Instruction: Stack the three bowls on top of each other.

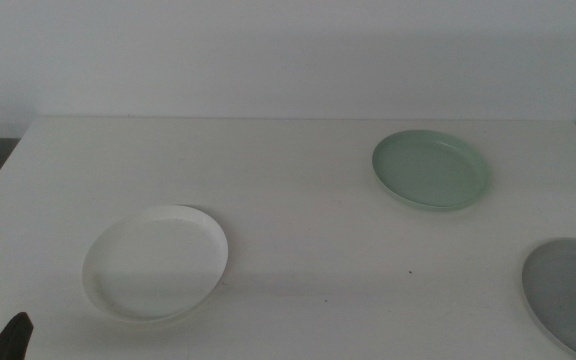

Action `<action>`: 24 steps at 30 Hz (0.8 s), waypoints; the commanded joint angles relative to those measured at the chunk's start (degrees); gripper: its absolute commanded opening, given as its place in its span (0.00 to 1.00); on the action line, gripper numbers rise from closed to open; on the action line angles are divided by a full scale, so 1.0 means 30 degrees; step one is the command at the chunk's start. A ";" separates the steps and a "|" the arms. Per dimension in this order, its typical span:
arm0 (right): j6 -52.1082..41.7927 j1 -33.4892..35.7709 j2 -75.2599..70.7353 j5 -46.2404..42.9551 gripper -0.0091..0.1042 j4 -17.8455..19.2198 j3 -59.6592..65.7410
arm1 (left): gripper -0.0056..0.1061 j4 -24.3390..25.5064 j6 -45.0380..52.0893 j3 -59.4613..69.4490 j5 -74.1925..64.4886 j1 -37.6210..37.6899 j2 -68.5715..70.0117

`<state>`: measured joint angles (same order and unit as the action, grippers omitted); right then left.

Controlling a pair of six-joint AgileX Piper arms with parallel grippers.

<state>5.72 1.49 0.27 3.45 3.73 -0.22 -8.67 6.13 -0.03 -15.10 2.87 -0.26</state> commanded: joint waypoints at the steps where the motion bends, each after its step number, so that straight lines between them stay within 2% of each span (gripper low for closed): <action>1: -0.0048 -0.0112 -0.0089 -0.0063 0.90 0.0134 0.0075 | 0.89 0.0056 0.0005 0.0011 0.0284 -0.0021 0.0087; 6: 0.0441 -0.0112 -0.0089 0.0335 0.90 -0.0317 0.0075 | 0.89 0.0056 0.0005 0.0011 0.0284 -0.0021 0.0087; 10: 0.2118 -0.0112 0.1244 0.1798 0.90 -0.0361 -0.1100 | 0.89 0.0056 0.0005 0.0011 0.0284 -0.0021 0.0087; 12: 0.2706 -0.0112 0.2887 0.3177 0.90 -0.0408 -0.2468 | 0.89 0.0056 0.0005 0.0011 0.0284 -0.0021 0.0087; 17: 0.2728 -0.0112 0.7579 0.8776 0.90 -0.1833 -0.7205 | 0.89 0.0056 0.0005 0.0011 0.0284 -0.0021 0.0087; 20: 0.2449 -0.0112 0.9688 1.2405 0.90 -0.1693 -0.9563 | 0.89 0.0056 0.0005 0.0011 0.0284 -0.0021 0.0087; 24: 0.2316 -0.0112 1.1401 1.3665 0.90 -0.1592 -1.1115 | 0.89 0.0056 0.0005 0.0011 0.0284 -0.0021 0.0087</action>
<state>13.33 1.49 33.07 42.16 -1.43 -31.94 -8.67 6.13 -0.03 -15.10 2.87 -0.16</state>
